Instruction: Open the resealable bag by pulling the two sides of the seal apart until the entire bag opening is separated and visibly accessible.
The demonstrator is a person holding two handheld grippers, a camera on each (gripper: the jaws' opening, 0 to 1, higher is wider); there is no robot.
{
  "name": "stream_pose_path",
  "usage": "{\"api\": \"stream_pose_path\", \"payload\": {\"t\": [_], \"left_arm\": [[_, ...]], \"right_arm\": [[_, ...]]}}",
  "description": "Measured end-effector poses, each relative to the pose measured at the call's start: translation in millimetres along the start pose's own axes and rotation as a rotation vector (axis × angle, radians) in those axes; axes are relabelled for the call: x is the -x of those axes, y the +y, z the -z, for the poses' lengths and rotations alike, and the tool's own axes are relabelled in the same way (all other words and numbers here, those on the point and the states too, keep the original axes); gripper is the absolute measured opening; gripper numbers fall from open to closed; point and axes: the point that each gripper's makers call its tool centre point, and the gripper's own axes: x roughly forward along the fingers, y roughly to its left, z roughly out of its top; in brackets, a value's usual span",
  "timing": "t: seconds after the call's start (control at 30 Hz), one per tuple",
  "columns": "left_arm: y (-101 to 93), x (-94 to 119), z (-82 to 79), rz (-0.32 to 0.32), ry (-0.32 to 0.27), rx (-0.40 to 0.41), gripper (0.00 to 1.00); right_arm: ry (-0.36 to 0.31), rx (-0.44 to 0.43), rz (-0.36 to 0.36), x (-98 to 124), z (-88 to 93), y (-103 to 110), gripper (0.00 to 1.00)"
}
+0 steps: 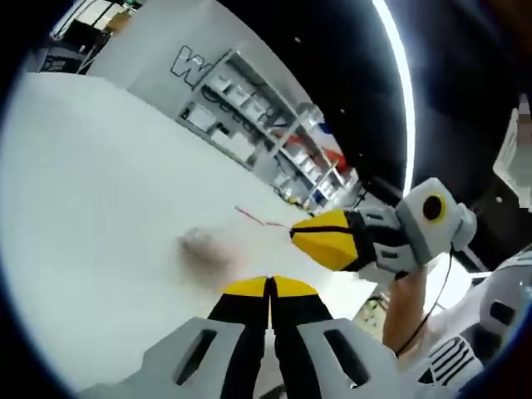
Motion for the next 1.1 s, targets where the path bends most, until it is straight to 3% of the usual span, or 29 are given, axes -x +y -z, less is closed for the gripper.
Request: {"api": "stream_pose_path", "payload": {"t": [0.1, 0.2, 0.3, 0.6, 0.77, 1.1], "left_arm": [[-7.6, 0.9, -11.5, 0.075, -0.064, 0.130, 0.02], [-1.6, 0.8, -15.0, 0.068, -0.081, 0.143, 0.06], [-6.7, -0.5, -20.7, 0.117, -0.104, 0.240, 0.09], [-9.8, -0.9, -29.0, 0.161, -0.121, 0.311, 0.10], [-0.7, -0.7, -30.0, 0.138, -0.130, 0.338, 0.10], [-7.6, -0.5, -26.7, 0.141, -0.110, 0.351, 0.04]], "right_arm": [[0.023, 0.028, 0.026, 1.3, 4.5, -4.3, 0.00], [0.019, 0.038, 0.024, 0.9, 4.3, -3.1, 0.00], [0.016, 0.041, 0.028, 0.8, 5.3, -4.0, 0.00], [0.015, 0.056, 0.025, 0.4, 7.1, -1.0, 0.00], [0.003, 0.064, 0.028, 1.5, 4.4, 0.0, 0.00], [0.011, 0.072, 0.016, 1.8, 7.6, 3.2, 0.00]]}}
